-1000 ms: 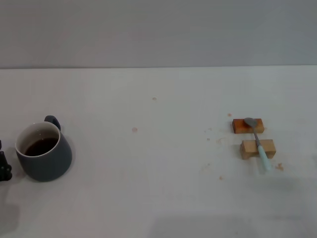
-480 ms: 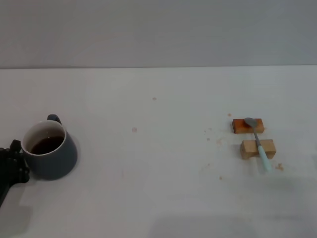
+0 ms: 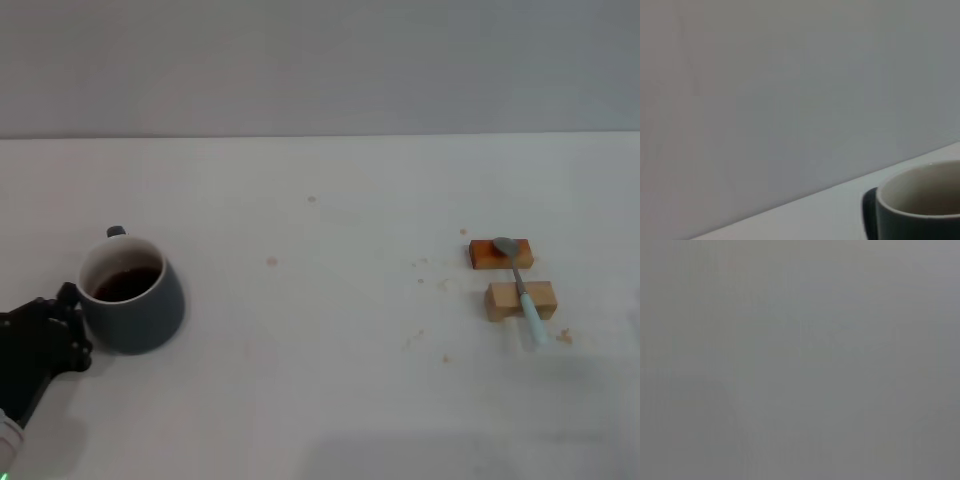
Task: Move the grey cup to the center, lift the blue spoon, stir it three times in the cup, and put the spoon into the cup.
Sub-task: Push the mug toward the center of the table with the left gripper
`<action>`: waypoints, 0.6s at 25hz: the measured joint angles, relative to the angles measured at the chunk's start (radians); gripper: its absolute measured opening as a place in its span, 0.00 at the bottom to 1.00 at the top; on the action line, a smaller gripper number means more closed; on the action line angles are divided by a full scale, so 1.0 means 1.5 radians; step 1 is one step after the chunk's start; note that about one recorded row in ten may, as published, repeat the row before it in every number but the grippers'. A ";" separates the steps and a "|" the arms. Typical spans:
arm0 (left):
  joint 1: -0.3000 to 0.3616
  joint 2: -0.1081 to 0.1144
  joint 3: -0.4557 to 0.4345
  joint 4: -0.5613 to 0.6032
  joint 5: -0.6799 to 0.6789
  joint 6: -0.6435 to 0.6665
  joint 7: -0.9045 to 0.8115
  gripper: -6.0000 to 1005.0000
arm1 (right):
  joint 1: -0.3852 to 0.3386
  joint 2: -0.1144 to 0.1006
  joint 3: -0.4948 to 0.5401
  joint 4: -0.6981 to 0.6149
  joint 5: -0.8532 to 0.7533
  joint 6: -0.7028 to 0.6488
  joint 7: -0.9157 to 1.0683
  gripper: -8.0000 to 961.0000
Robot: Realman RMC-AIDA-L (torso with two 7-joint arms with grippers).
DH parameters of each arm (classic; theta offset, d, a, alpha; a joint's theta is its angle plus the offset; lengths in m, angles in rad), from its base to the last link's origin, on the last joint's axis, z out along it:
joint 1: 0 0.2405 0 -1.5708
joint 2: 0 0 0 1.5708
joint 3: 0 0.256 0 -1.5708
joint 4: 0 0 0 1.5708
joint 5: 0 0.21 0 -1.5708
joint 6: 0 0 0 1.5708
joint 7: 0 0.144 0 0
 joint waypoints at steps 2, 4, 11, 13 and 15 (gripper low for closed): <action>-0.001 0.000 0.010 0.000 0.000 0.000 0.000 0.00 | 0.000 0.000 0.000 0.001 0.000 0.000 0.000 0.78; -0.002 -0.001 0.024 0.000 0.001 0.002 0.002 0.00 | 0.000 0.000 0.000 0.001 0.000 0.001 0.000 0.78; 0.002 0.001 0.019 0.003 -0.006 0.000 0.027 0.00 | 0.000 0.000 0.000 0.000 0.000 0.001 0.000 0.78; -0.003 0.002 0.006 0.007 -0.007 -0.003 0.027 0.00 | 0.000 0.000 0.000 0.000 0.000 0.001 0.000 0.78; -0.005 0.001 0.003 0.006 -0.007 -0.005 0.027 0.00 | 0.001 0.000 0.000 0.000 0.000 0.001 0.000 0.78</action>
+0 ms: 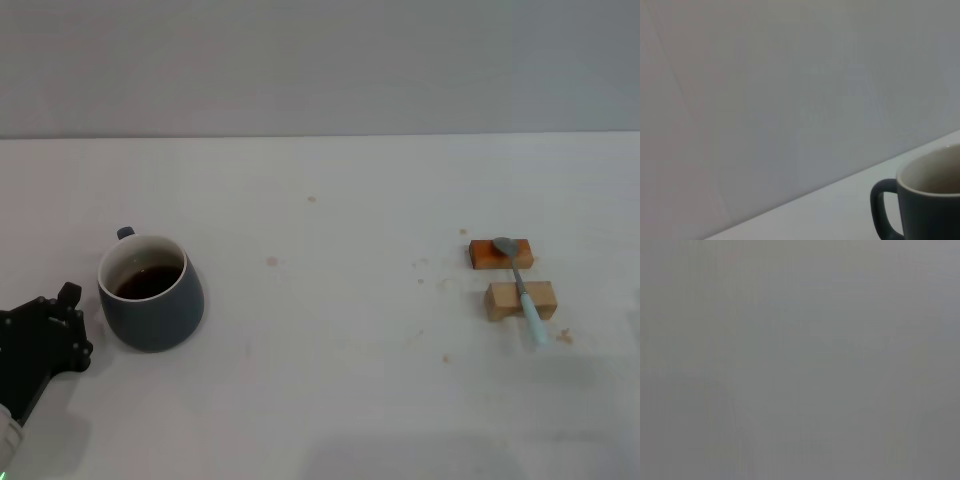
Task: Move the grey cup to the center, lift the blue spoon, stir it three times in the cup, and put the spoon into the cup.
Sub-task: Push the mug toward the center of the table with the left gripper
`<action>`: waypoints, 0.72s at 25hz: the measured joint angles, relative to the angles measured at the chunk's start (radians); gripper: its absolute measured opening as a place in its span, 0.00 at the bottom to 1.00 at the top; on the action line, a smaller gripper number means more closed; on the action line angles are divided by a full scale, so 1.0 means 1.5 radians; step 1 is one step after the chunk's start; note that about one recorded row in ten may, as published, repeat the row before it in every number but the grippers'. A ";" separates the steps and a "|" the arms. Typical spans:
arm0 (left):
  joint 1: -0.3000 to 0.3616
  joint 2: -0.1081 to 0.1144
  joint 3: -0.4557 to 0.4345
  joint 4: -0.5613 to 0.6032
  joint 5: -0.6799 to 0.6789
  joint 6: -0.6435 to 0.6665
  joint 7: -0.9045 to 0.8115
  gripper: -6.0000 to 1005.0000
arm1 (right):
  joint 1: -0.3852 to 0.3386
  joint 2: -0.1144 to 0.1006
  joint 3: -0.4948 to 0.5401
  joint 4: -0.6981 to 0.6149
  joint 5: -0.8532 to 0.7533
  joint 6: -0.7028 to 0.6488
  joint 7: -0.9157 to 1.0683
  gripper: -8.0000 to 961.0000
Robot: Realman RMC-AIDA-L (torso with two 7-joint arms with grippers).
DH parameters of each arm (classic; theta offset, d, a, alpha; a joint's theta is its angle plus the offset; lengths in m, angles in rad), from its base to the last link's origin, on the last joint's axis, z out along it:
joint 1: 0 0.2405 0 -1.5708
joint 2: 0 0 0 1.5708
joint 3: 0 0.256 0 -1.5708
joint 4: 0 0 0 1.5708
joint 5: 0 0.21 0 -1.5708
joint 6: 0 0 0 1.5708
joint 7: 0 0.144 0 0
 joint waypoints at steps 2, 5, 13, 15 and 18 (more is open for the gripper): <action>-0.005 0.000 -0.002 -0.002 0.000 -0.002 0.000 0.00 | 0.001 0.000 0.000 0.000 0.000 0.000 0.000 0.78; -0.013 -0.001 0.000 -0.005 0.003 -0.002 0.000 0.00 | 0.001 0.000 0.000 0.000 0.000 0.000 0.000 0.78; -0.026 -0.002 0.016 -0.014 0.007 -0.002 0.001 0.00 | 0.002 0.000 0.000 0.000 0.000 0.000 0.000 0.78; -0.029 -0.002 0.027 -0.017 0.007 -0.002 0.001 0.00 | 0.002 0.000 0.000 0.000 0.000 0.001 0.000 0.78; -0.031 -0.002 0.035 -0.021 0.007 -0.002 0.001 0.00 | 0.003 0.000 0.000 0.000 0.000 0.001 0.000 0.78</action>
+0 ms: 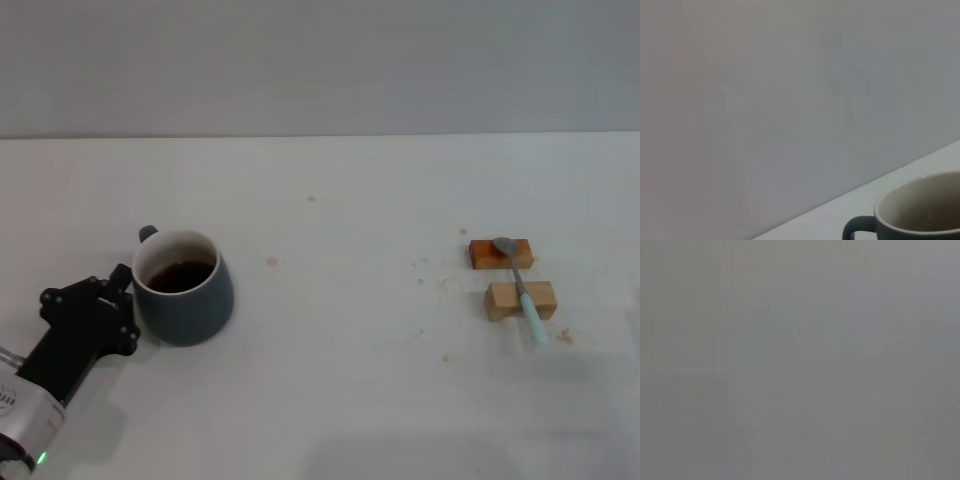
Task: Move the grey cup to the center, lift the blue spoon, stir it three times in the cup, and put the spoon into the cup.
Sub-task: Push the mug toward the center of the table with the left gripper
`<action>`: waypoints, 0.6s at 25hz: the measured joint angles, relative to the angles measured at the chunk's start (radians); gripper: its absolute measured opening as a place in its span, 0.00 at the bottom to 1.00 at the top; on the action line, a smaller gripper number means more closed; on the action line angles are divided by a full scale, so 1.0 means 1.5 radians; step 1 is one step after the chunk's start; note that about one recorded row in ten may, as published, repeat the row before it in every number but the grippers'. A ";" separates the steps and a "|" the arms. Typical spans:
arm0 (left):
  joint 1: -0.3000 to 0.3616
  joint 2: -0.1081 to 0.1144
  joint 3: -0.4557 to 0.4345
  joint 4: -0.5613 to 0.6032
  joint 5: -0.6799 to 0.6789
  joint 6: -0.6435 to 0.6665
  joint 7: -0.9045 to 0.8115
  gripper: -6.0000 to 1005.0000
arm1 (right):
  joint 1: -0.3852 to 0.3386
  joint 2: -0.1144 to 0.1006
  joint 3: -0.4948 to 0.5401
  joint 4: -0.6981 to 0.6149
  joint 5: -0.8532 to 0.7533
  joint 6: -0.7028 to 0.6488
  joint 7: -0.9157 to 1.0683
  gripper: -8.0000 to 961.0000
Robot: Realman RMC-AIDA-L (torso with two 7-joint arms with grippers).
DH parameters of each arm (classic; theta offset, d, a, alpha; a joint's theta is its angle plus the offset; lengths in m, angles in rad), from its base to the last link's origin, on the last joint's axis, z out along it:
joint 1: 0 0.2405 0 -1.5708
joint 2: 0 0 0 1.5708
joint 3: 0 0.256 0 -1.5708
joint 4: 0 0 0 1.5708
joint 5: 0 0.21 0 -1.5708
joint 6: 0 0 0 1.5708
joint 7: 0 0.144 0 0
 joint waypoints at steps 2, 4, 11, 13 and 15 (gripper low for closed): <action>-0.002 0.000 0.015 -0.007 0.000 -0.001 0.000 0.00 | 0.000 0.000 0.000 0.000 0.000 0.000 0.000 0.78; -0.003 0.000 0.026 -0.014 0.000 -0.001 0.000 0.00 | 0.001 0.000 0.000 0.000 0.000 0.000 0.000 0.78; -0.007 -0.001 0.064 -0.038 0.000 -0.001 0.000 0.00 | 0.001 0.000 0.000 0.000 0.000 0.000 0.000 0.78; -0.008 -0.001 0.074 -0.045 0.000 -0.001 0.000 0.00 | 0.002 0.000 0.000 0.000 0.000 0.000 0.000 0.78; -0.009 -0.002 0.079 -0.049 0.000 -0.001 0.000 0.00 | 0.002 0.000 0.000 0.000 0.000 0.001 0.000 0.78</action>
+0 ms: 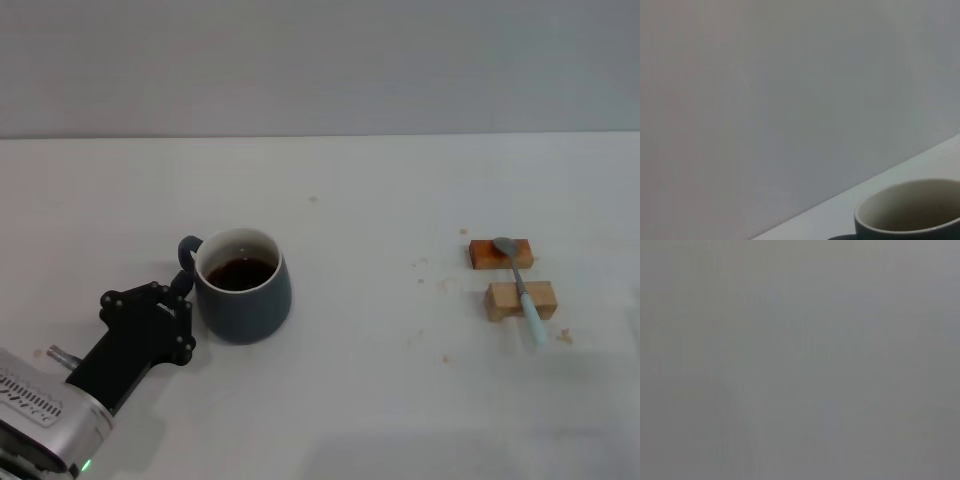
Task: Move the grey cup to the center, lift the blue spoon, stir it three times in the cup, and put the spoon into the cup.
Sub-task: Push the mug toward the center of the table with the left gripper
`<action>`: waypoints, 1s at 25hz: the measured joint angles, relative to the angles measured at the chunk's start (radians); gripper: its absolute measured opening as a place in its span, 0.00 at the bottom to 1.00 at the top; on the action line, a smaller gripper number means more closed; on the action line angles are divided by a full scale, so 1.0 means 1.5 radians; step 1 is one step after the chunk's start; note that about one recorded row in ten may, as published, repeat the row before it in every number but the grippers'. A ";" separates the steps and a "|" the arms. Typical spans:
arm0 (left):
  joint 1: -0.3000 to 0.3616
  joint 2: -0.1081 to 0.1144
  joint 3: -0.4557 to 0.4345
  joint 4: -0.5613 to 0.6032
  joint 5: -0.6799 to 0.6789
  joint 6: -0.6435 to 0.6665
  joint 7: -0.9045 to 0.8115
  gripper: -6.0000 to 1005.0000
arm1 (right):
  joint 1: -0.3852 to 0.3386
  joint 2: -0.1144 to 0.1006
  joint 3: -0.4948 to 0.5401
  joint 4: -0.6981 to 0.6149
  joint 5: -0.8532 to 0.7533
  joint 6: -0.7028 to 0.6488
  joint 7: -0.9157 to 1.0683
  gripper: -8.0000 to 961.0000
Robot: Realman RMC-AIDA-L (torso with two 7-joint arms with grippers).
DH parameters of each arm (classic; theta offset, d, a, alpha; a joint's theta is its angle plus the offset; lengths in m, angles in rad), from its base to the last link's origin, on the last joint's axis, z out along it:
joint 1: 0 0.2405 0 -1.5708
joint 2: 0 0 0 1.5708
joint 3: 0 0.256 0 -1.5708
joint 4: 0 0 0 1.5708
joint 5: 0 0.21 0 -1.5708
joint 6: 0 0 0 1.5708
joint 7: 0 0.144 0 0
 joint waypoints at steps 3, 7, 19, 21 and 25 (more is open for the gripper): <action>-0.002 -0.001 0.009 -0.005 0.000 -0.001 0.000 0.00 | 0.001 0.000 0.000 0.000 0.000 0.000 0.000 0.78; 0.000 -0.002 0.011 -0.007 -0.001 -0.002 0.000 0.00 | 0.000 0.000 -0.001 0.000 0.000 0.001 0.000 0.78; -0.008 -0.002 0.017 -0.021 -0.001 -0.015 0.000 0.00 | 0.002 0.000 -0.008 0.000 0.000 0.002 0.000 0.78; -0.011 -0.002 0.025 -0.028 -0.001 -0.020 0.000 0.00 | 0.002 0.000 -0.008 0.000 0.000 0.002 0.000 0.78; -0.014 -0.002 0.033 -0.038 0.000 -0.026 0.000 0.00 | 0.002 0.000 -0.008 0.000 0.000 0.004 0.000 0.78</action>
